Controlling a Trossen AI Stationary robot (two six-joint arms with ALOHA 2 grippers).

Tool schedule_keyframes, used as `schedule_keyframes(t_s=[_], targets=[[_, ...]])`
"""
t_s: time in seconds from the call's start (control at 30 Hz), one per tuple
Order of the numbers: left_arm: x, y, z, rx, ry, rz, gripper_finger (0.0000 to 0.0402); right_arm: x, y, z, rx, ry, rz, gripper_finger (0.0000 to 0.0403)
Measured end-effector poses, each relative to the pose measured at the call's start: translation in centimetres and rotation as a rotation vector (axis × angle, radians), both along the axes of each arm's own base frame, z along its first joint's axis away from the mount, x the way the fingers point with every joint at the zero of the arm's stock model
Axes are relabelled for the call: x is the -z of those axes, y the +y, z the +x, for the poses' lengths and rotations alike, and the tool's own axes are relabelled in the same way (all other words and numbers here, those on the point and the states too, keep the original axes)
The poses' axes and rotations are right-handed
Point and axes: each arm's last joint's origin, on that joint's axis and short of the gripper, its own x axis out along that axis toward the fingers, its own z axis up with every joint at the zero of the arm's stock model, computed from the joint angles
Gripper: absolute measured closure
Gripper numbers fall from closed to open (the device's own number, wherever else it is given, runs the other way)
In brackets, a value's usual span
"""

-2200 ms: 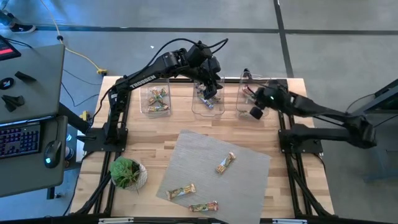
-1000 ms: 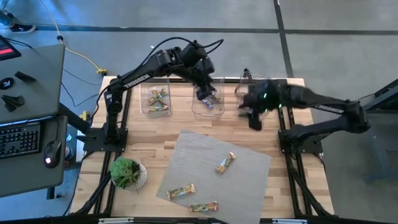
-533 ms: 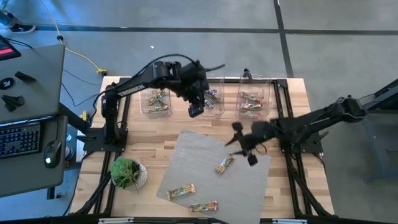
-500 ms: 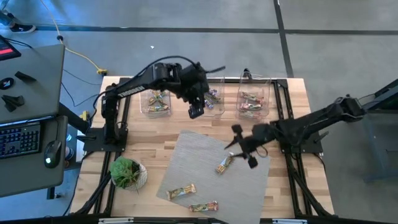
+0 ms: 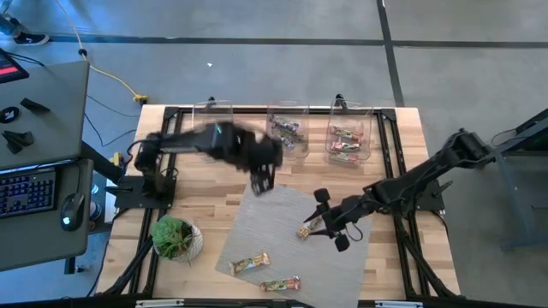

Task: Pick and place Granola Bars by type
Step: Put the bottom yellow granola bar into the left transparent bin

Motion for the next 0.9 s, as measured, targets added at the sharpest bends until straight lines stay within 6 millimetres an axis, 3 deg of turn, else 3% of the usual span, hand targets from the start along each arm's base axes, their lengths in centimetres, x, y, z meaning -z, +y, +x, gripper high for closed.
schedule_keyframes(t_s=[0.23, 0.37, 0.47, 0.63, 0.73, 0.9], targets=[[3.9, -6.8, -1.6, 0.033, 0.131, 0.000, 0.0186, 1.3, 0.5, 0.5, 0.002, 0.041, -0.006, 0.0238], [7.5, -10.2, -3.7, 0.089, 0.240, 0.051, 0.0186, 1.7, 0.6, 0.7, -0.001, 0.050, -0.016, 0.0238], [10.6, -12.1, -4.8, 0.083, 0.217, 0.000, 0.0186, 1.7, 0.6, 0.7, -0.010, 0.044, -0.030, 0.0238], [15.0, -13.9, -3.7, 0.202, 0.040, -0.244, 0.0186, 1.7, 0.5, 0.7, -0.017, 0.038, -0.054, 0.0238], [16.5, -14.3, -3.0, 0.313, -0.049, -0.304, 0.0186, 1.7, 0.5, 0.8, -0.011, 0.036, -0.059, 0.0238], [19.0, -13.5, -2.7, 0.309, -0.057, -0.323, 0.0186, 1.7, 0.5, 0.7, -0.006, 0.039, -0.054, 0.0238]])
